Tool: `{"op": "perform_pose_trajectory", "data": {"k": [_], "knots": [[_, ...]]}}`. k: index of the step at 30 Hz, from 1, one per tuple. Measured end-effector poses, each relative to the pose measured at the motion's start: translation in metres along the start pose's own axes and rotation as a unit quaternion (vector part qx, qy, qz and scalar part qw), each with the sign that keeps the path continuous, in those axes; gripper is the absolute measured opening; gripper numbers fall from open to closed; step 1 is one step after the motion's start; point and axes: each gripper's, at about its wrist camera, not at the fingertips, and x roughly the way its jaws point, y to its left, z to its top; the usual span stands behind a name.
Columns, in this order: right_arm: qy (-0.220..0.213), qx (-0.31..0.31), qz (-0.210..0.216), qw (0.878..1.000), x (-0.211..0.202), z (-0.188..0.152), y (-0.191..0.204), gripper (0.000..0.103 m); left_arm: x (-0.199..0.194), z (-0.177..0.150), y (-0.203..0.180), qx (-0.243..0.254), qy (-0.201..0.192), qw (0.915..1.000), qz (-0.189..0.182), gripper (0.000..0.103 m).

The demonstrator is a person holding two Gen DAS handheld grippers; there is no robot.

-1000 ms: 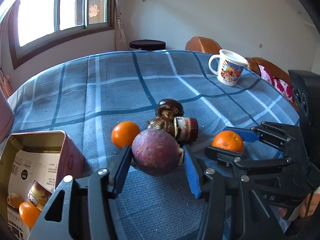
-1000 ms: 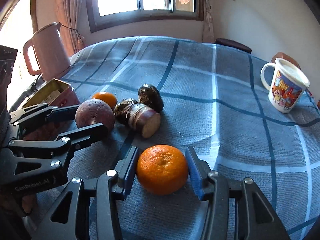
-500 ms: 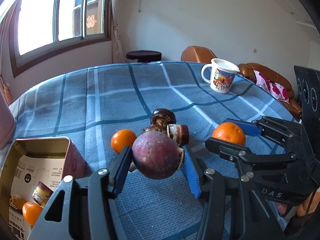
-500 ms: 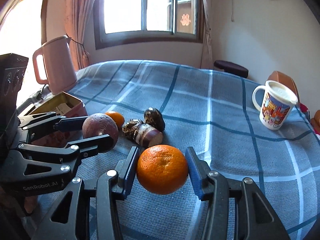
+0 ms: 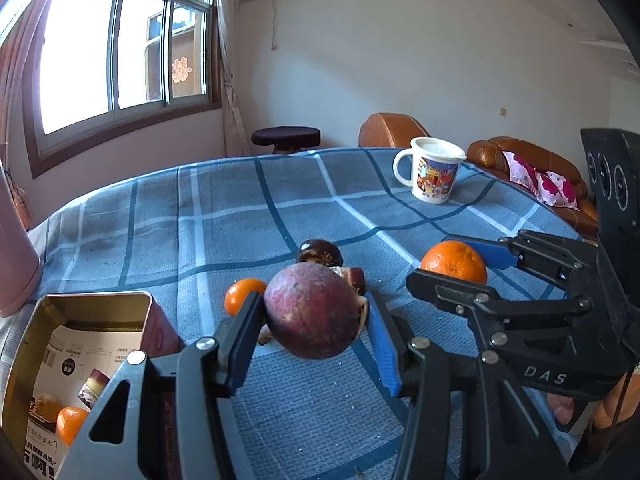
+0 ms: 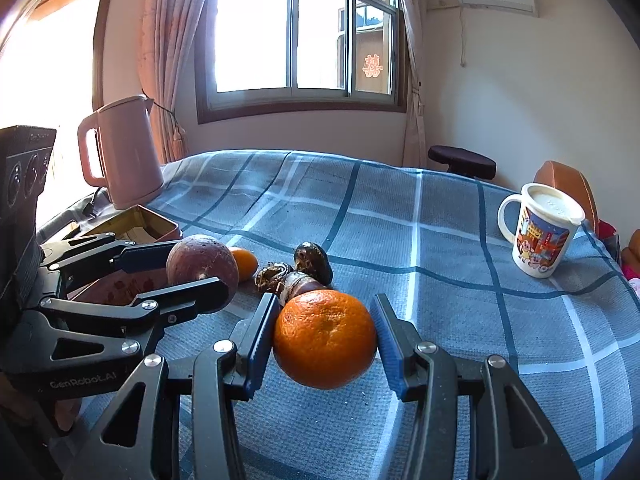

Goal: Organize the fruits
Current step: 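Carry the orange in the right gripper while the left carries the purple fruit to the tin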

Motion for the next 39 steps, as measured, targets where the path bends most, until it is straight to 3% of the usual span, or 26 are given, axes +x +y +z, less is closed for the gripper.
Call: {"op": "perform_pose_trajectory", "data": {"k": [39], "knots": [[-0.085,-0.008,-0.006,0.996,-0.031,-0.004,0.004,0.049,-0.027,-0.005,-0.005,0.010,-0.063,0.9978,0.014,0.053]]}}
